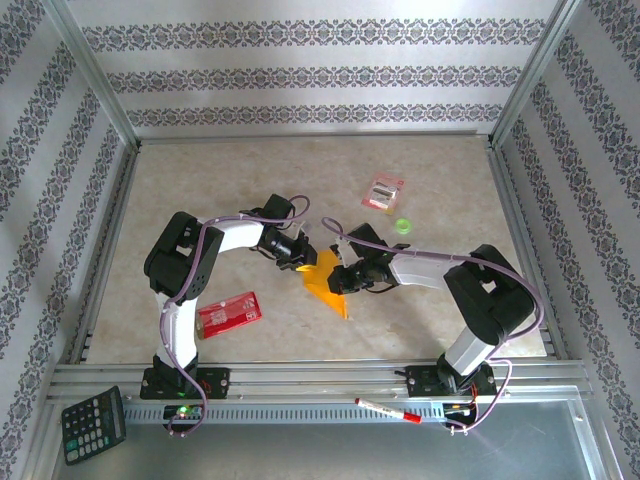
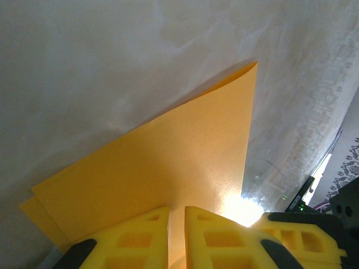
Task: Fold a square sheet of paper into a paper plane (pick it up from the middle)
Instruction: Third fold the triangle at the center of the table.
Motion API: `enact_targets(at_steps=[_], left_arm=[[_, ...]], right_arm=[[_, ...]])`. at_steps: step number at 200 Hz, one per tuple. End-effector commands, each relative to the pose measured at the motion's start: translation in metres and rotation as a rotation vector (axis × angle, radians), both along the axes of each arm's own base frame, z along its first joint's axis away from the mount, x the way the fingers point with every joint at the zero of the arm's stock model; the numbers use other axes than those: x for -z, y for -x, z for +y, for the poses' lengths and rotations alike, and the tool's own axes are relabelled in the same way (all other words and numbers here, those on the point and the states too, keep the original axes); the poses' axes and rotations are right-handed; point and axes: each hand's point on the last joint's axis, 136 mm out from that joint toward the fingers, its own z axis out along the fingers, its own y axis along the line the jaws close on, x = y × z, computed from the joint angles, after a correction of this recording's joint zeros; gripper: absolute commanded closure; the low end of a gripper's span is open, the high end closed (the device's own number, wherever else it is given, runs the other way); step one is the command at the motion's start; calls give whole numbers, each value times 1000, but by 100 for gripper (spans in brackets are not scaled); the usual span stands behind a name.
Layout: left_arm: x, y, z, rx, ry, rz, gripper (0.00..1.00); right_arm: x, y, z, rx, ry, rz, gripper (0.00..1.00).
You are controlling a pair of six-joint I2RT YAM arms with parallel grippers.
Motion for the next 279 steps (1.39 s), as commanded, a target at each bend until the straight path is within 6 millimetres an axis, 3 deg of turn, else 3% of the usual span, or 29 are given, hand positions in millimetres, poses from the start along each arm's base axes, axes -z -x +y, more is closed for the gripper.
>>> enact_targets(at_steps=[1,189,279], left_arm=[[26,12,10,9,-79,62,85],[27,13,8,12,-80,70,85],[29,15,10,11,-85,71,85]], right_arm=[[-1,-6,3,-26,-19,-12,99],[8,-11,0,-58,12,0,96],[3,-13,2,-70,-2,-4,96]])
